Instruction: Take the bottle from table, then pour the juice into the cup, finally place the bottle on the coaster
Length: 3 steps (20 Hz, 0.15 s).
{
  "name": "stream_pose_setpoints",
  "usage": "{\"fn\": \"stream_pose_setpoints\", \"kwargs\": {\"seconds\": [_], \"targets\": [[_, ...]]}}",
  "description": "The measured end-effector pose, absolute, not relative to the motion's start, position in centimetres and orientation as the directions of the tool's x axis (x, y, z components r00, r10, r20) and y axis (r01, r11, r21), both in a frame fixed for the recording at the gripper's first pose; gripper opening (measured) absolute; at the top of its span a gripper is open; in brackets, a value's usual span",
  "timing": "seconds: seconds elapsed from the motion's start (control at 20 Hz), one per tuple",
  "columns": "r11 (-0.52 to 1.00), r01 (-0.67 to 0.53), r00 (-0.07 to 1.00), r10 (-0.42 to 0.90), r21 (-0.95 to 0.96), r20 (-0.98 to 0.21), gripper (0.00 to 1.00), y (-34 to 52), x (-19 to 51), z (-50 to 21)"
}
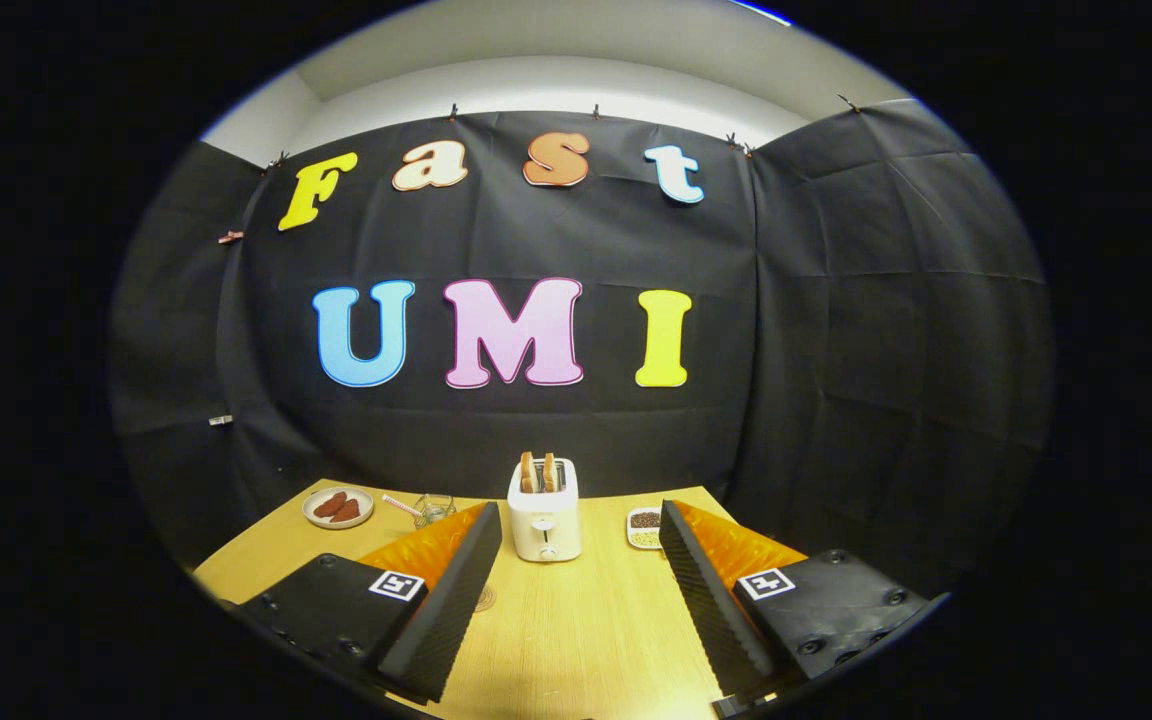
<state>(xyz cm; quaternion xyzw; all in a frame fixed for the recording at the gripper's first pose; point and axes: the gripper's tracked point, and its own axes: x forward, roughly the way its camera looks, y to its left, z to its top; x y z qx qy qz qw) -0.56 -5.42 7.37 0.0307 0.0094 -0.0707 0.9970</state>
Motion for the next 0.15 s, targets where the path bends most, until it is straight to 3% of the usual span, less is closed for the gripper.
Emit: {"fn": "stream_pose_setpoints", "kwargs": {"seconds": [0.15], "targets": [[0.988,0.149,0.989,-0.149,0.041,-0.020,0.98,-5.39,-1.20,7.55]]}}
